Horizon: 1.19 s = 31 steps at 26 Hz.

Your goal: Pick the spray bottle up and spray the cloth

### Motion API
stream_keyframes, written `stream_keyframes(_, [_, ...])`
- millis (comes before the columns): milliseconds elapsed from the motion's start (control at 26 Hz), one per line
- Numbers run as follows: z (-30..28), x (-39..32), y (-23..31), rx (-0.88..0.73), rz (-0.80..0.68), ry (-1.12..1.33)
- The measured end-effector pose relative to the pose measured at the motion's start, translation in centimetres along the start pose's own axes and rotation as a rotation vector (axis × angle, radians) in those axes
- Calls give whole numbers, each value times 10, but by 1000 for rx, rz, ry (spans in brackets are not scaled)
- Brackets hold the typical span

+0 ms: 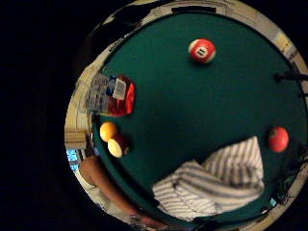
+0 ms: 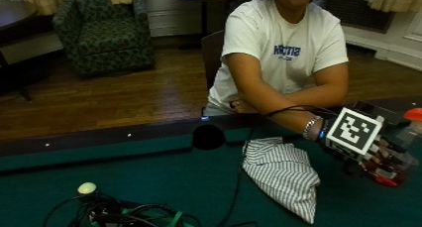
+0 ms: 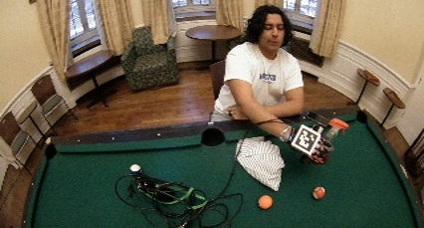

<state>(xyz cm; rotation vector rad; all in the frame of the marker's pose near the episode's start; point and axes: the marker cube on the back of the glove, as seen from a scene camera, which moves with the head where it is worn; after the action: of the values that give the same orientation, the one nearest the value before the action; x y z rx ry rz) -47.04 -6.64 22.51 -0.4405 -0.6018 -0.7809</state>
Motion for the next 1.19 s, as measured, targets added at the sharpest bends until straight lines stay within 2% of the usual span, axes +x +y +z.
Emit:
stream_keyframes(384, [-32,-24,85,-63,-104,207])
stream_keyframes(730, [-48,-68,152,-140,-226,244])
stream_keyframes(960, [-61,-91,184,-161,-280,224])
stream_keyframes(1190, [-85,-100,201,-103,-324,270])
